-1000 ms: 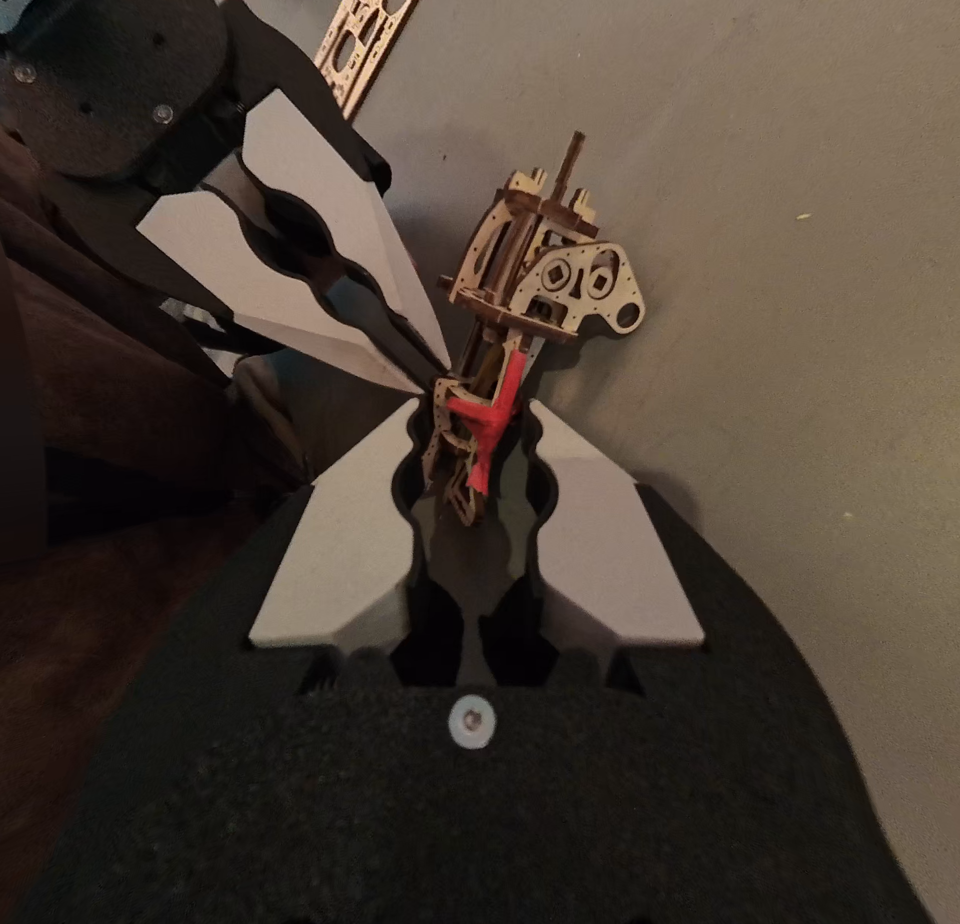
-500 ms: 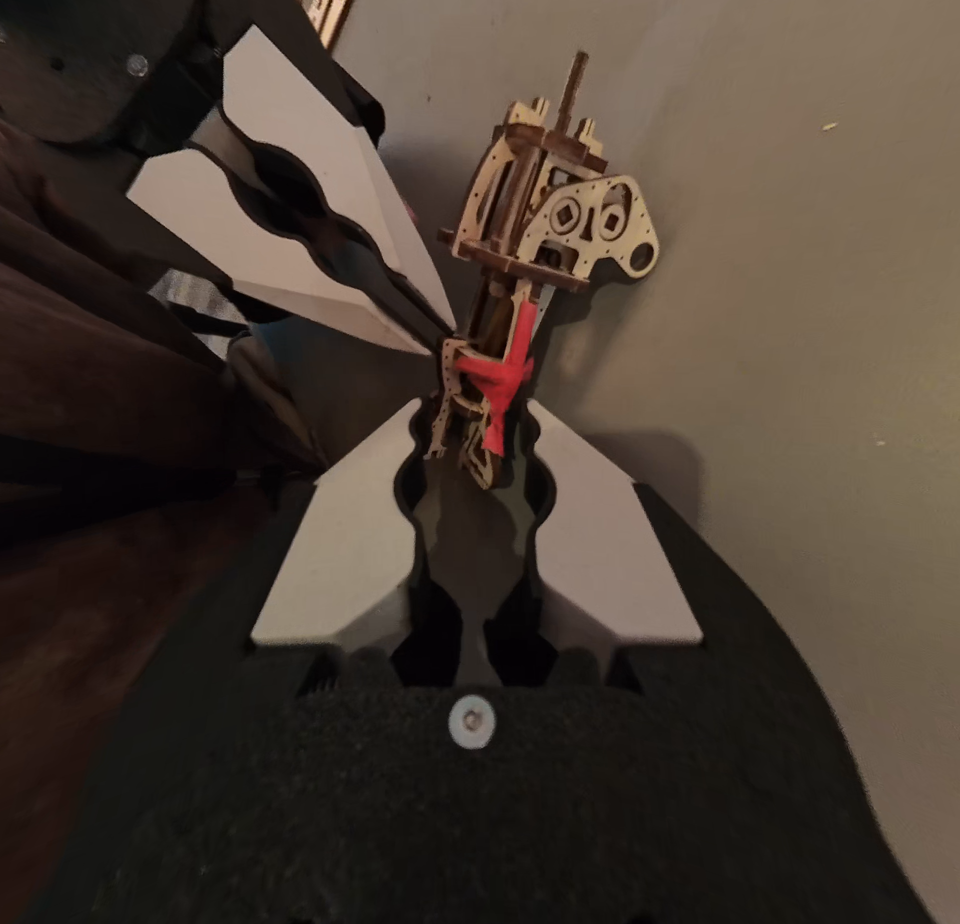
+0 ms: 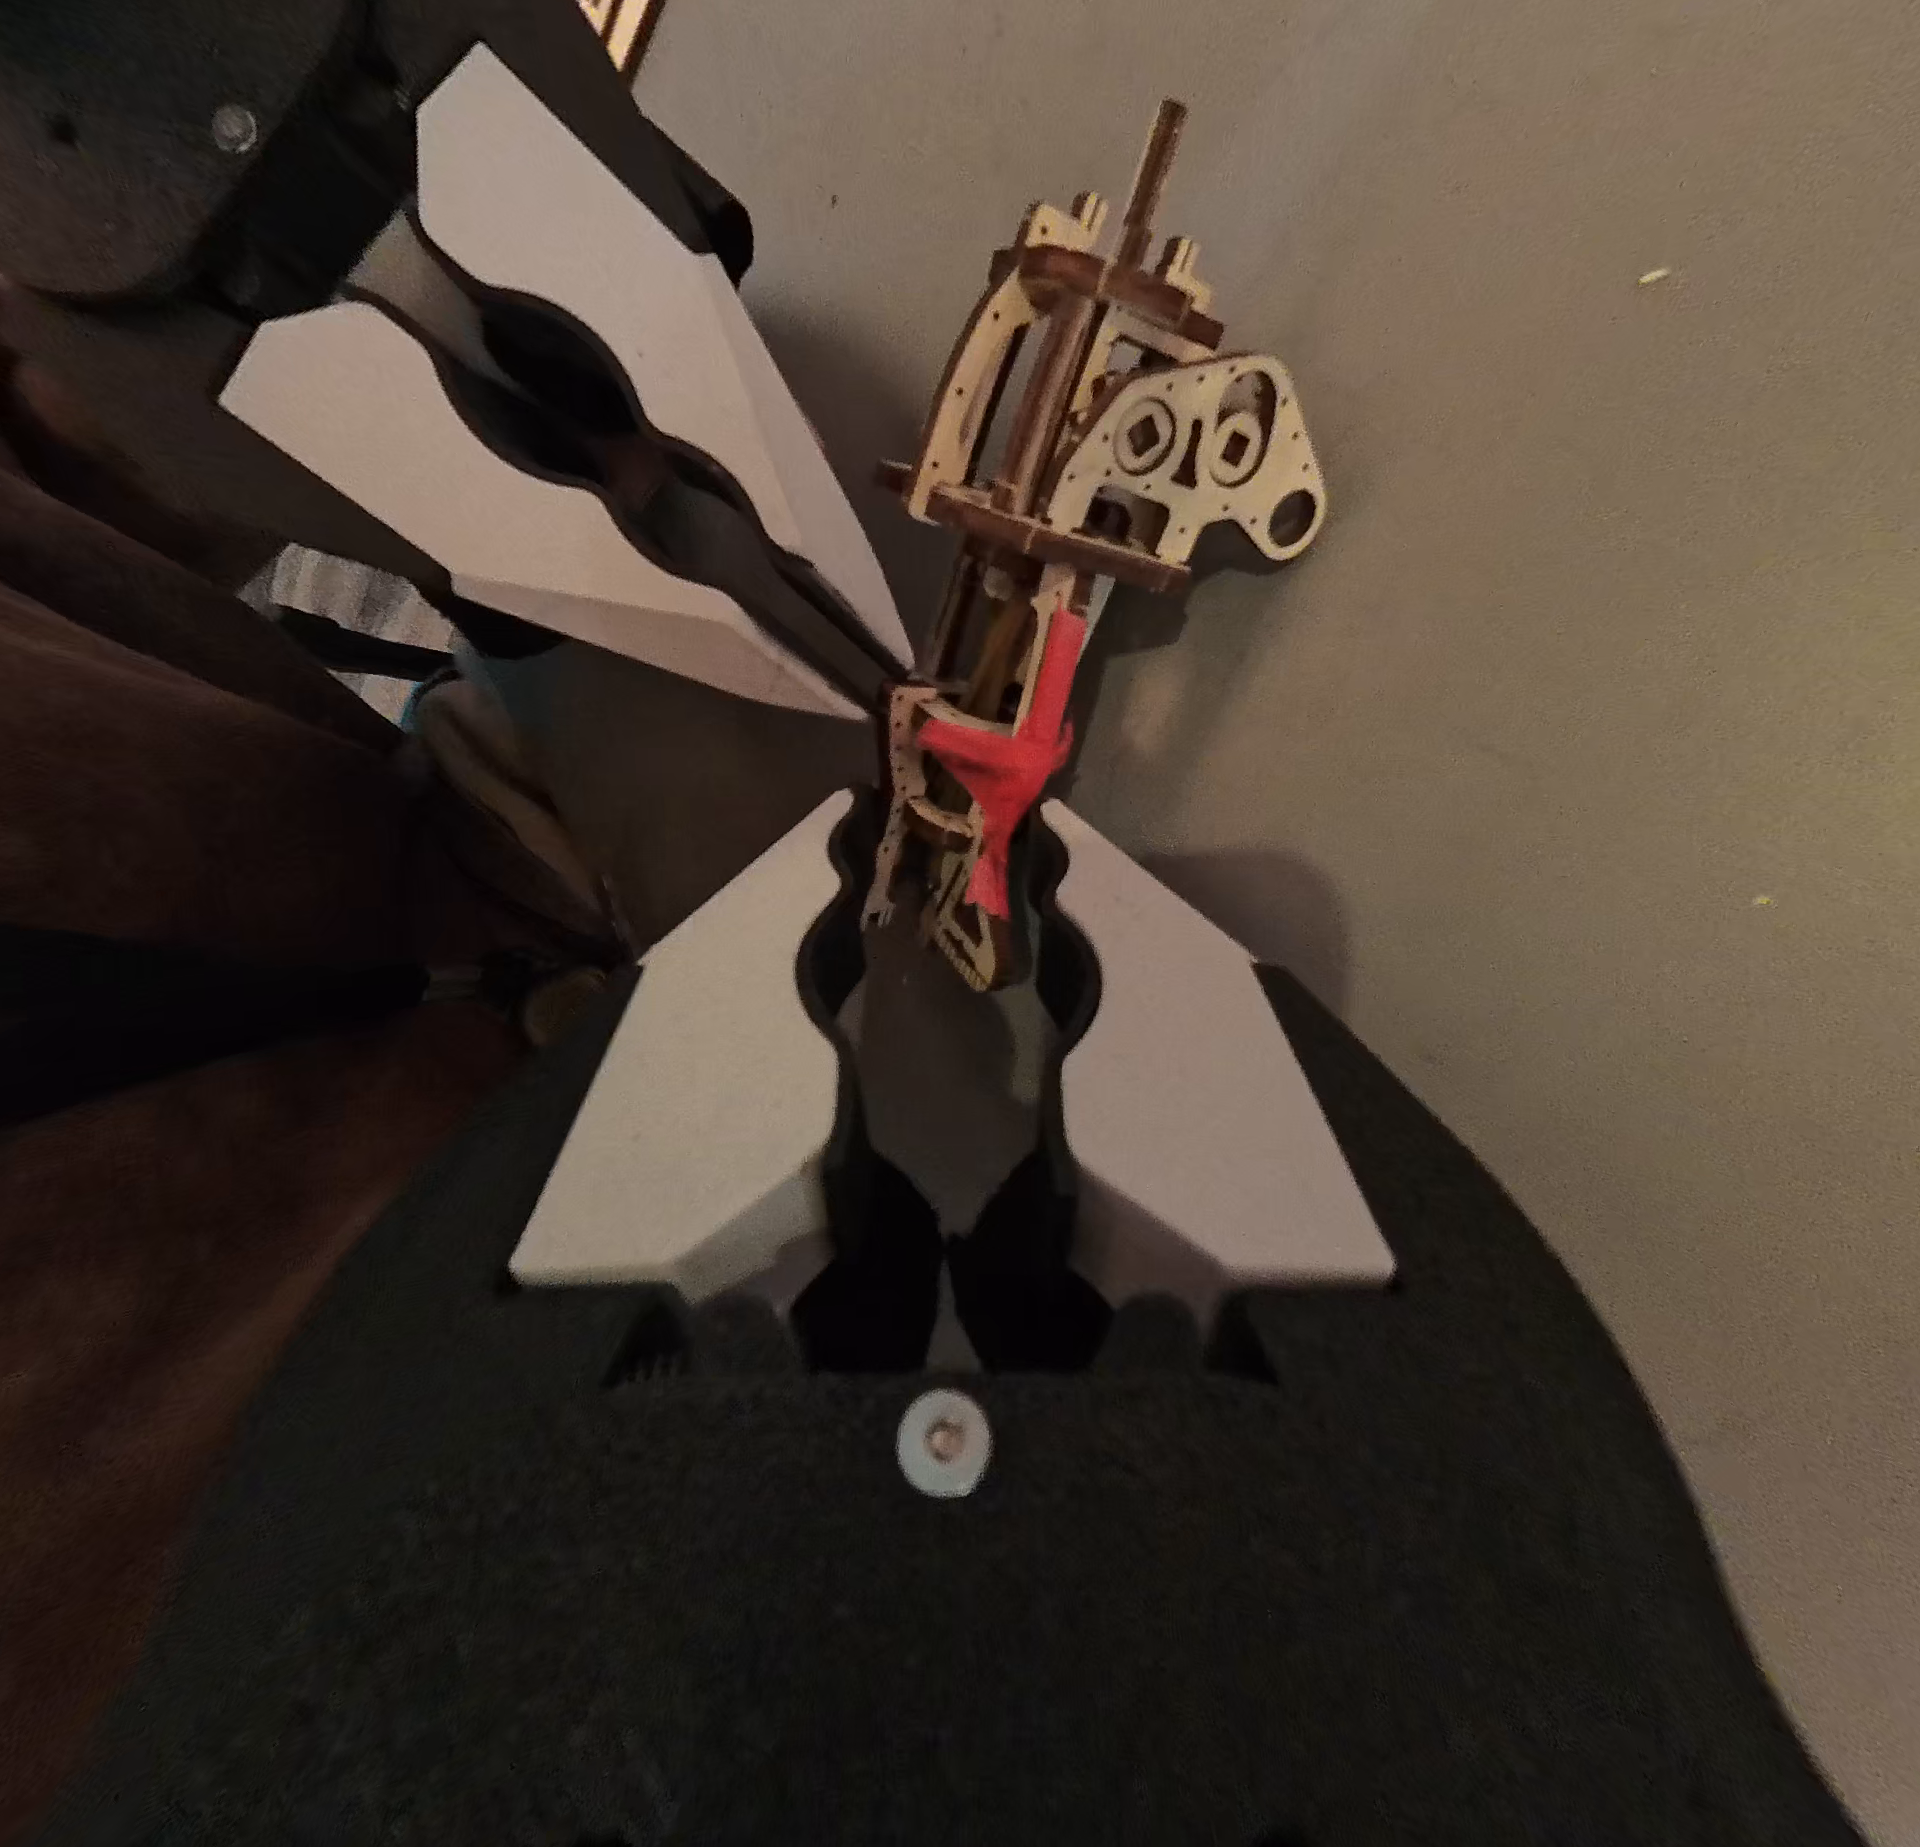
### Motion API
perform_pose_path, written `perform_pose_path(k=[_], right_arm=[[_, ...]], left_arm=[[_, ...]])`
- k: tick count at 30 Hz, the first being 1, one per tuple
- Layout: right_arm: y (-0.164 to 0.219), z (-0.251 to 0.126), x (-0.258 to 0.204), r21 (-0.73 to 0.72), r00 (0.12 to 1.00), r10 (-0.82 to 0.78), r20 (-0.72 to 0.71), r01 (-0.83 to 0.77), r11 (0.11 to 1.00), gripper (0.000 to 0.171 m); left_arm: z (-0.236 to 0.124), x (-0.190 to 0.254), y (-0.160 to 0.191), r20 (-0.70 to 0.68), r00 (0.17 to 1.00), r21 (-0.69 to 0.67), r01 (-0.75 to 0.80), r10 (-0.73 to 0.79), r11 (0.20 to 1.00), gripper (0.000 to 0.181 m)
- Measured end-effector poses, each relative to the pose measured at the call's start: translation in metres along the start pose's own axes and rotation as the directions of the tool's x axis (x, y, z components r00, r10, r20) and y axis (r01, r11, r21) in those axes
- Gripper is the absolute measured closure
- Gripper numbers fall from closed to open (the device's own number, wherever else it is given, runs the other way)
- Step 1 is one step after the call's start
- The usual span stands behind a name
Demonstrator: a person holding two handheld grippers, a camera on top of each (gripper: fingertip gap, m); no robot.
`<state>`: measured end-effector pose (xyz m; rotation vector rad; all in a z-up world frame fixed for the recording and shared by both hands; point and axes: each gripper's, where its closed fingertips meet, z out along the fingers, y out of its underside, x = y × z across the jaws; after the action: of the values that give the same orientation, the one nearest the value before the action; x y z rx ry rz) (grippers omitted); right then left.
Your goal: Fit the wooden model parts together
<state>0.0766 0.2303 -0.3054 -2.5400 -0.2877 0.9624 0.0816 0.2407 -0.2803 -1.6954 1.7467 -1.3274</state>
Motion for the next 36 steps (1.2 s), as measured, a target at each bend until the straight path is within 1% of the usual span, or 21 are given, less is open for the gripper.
perform_pose_path(k=[3, 5, 6, 7, 9, 10, 11, 13, 14, 16, 18, 20, 23, 25, 26, 28, 29, 31, 32, 33, 36], right_arm=[[-0.001, -0.004, 0.0, 0.025, 0.999, -0.033, -0.021, 0.034, 0.999, 0.141], [-0.001, -0.008, -0.001, 0.04, 0.998, -0.035, -0.052, 0.037, 0.999, 0.135], [-0.002, -0.009, 0.001, 0.045, 0.995, -0.039, -0.092, 0.043, 0.998, 0.131], [-0.002, -0.009, 0.001, 0.046, 0.99, -0.05, -0.129, 0.056, 0.997, 0.121], [-0.004, -0.004, 0.003, 0.027, 0.972, -0.072, -0.226, 0.08, 0.996, 0.106], [-0.006, -0.001, 0.005, 0.024, 0.958, -0.078, -0.277, 0.088, 0.996, 0.105], [-0.009, 0.001, 0.008, 0.039, 0.945, -0.067, -0.321, 0.084, 0.996, 0.105], [-0.014, 0.003, 0.011, 0.08, 0.933, -0.021, -0.359, 0.053, 0.995, 0.114], [-0.016, 0.004, 0.01, 0.095, 0.937, 0.0, -0.348, 0.036, 0.995, 0.117], [-0.015, 0.006, 0.01, 0.102, 0.941, 0.012, -0.339, 0.025, 0.994, 0.133], [-0.015, 0.007, 0.009, 0.115, 0.95, 0.009, -0.313, 0.029, 0.993, 0.138], [-0.014, 0.008, 0.002, 0.133, 0.974, 0.009, -0.227, 0.022, 0.991, 0.14], [-0.023, 0.003, -0.019, 0.228, 1.0, 0.027, 0.015, -0.029, 0.973, 0.14], [-0.03, -0.007, -0.039, 0.279, 0.979, 0.005, 0.203, -0.062, 0.958, 0.14], [-0.031, -0.013, -0.047, 0.293, 0.961, -0.016, 0.275, -0.068, 0.954, 0.14], [-0.025, -0.026, -0.079, 0.252, 0.872, -0.08, 0.484, -0.052, 0.966, 0.139], [-0.023, -0.032, -0.091, 0.24, 0.823, -0.098, 0.56, -0.047, 0.97, 0.139], [-0.021, -0.042, -0.113, 0.217, 0.721, -0.12, 0.682, -0.043, 0.975, 0.14], [-0.02, -0.044, -0.119, 0.207, 0.687, -0.124, 0.716, -0.04, 0.977, 0.14], [-0.02, -0.044, -0.123, 0.198, 0.667, -0.123, 0.735, -0.038, 0.979, 0.14], [-0.014, -0.047, -0.136, 0.167, 0.593, -0.128, 0.795, -0.011, 0.986, 0.14]], left_arm=[[0.0, 0.0, 0.0, 0.015, 1.0, 0.003, -0.006, 0.006, 1.0, 0.178], [-0.001, -0.001, -0.001, 0.038, 0.999, 0.004, -0.011, 0.011, 1.0, 0.178], [-0.002, -0.002, -0.003, 0.05, 0.999, 0.011, -0.01, 0.009, 1.0, 0.18], [-0.004, -0.002, -0.005, 0.06, 0.998, 0.025, -0.003, 0.001, 1.0, 0.18], [-0.008, -0.002, -0.013, 0.067, 0.997, 0.063, 0.025, -0.029, 0.998, 0.176], [-0.012, -0.001, -0.018, 0.069, 0.997, 0.086, 0.04, -0.046, 0.996, 0.173], [-0.018, -0.001, -0.022, 0.08, 0.995, 0.103, 0.049, -0.058, 0.993, 0.172], [-0.032, -0.005, -0.026, 0.133, 0.989, 0.113, 0.046, -0.061, 0.993, 0.172], [-0.04, -0.008, -0.026, 0.173, 0.983, 0.11, 0.041, -0.059, 0.993, 0.172], [-0.055, -0.011, -0.023, 0.237, 0.969, 0.112, 0.049, -0.074, 0.993, 0.171], [-0.064, -0.013, -0.017, 0.272, 0.955, 0.119, 0.093, -0.123, 0.988, 0.169], [-0.067, -0.014, -0.008, 0.276, 0.945, 0.126, 0.148, -0.178, 0.981, 0.163], [-0.058, -0.01, 0.007, 0.223, 0.943, 0.107, 0.227, -0.246, 0.968, 0.149], [-0.05, -0.001, 0.009, 0.125, 0.945, 0.115, 0.287, -0.301, 0.951, 0.134], [-0.049, 0.009, 0.002, 0.028, 0.945, 0.145, 0.318, -0.326, 0.937, 0.122], [-0.051, 0.031, -0.013, -0.198, 0.915, 0.196, 0.388, -0.352, 0.9, 0.115], [-0.054, 0.039, -0.02, -0.296, 0.888, 0.212, 0.42, -0.352, 0.882, 0.109], [-0.062, 0.059, -0.031, -0.463, 0.832, 0.229, 0.445, -0.305, 0.866, 0.108], [-0.067, 0.069, -0.036, -0.522, 0.811, 0.24, 0.438, -0.265, 0.866, 0.114], [-0.069, 0.075, -0.039, -0.541, 0.806, 0.254, 0.428, -0.239, 0.867, 0.11], [-0.074, 0.091, -0.042, -0.568, 0.806, 0.282, 0.382, -0.167, 0.88, 0.112]])
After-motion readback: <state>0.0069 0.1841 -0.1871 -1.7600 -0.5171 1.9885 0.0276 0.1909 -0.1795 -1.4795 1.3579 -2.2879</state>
